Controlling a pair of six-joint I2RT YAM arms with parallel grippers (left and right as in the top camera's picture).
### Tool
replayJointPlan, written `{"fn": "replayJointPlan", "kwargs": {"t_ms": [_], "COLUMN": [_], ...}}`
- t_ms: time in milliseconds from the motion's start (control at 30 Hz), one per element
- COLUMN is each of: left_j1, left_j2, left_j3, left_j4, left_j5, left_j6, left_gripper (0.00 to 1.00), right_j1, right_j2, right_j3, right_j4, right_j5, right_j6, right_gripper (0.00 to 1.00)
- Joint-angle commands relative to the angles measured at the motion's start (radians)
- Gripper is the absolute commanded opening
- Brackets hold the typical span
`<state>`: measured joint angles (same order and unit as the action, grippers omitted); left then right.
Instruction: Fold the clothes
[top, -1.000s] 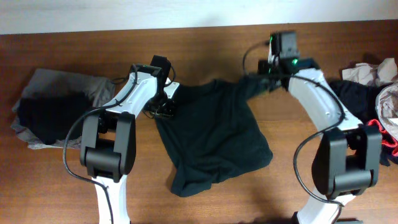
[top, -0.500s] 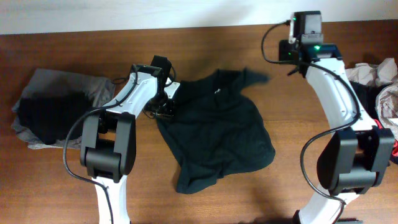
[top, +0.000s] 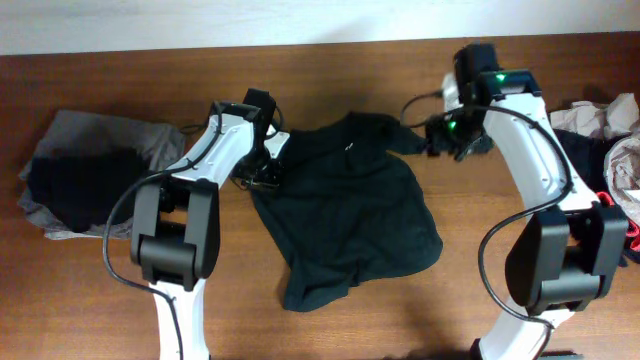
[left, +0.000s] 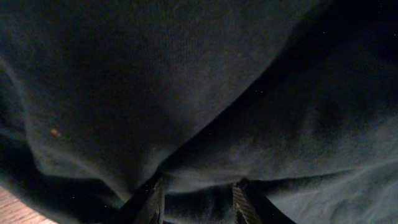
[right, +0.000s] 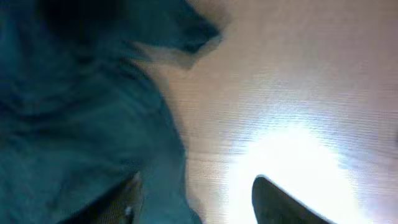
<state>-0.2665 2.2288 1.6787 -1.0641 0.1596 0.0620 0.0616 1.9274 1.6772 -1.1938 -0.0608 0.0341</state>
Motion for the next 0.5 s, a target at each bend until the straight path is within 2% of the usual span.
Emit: {"fn": "replayJointPlan", "kwargs": {"t_ms": [0,33,100,167,233,333,467], "left_j1": [0.005,0.005,0.005,0.005,0.005,0.002,-0.019], "left_j2": [0.06,0.06,0.06,0.06,0.06,0.06,0.061], "left_j3": [0.081,0.117,0.187,0.272,0.325,0.372,0.379], "left_j4": [-0.049,-0.064,-0.089,-0.104,-0.102,-0.071,0.031], "left_j5": [-0.026,-0.026,-0.026,-0.026,-0.026,-0.024,0.029], "left_j6": [-0.01,-0.01,-0.009,-0.008,0.024,0.089,0.24], "left_gripper": [0.37,0.37,0.37,0.29,0.22,0.08,0.02], "right_j1": [0.053,0.069,0.097,0.124,0.133,0.135,0.135], "right_j2": [-0.012,-0.012,-0.012,-0.012,-0.012,-0.012,-0.012], "right_j3": [0.01,0.007,-0.003,-0.047,-0.09,-0.175,-0.291], "right_j4": [-0.07,-0.089,-0.111,-0.102,-0.076,-0.009,0.069], "right_j5": [-0.063,-0.063,-0.061,-0.06,-0.06,-0.068,-0.092], "right_j6": [0.034,0.039,0.067,0.11,0.134,0.14,0.14], "right_gripper": [0.49,0.38,0.24,0.09,0.04,0.04,0.04]}}
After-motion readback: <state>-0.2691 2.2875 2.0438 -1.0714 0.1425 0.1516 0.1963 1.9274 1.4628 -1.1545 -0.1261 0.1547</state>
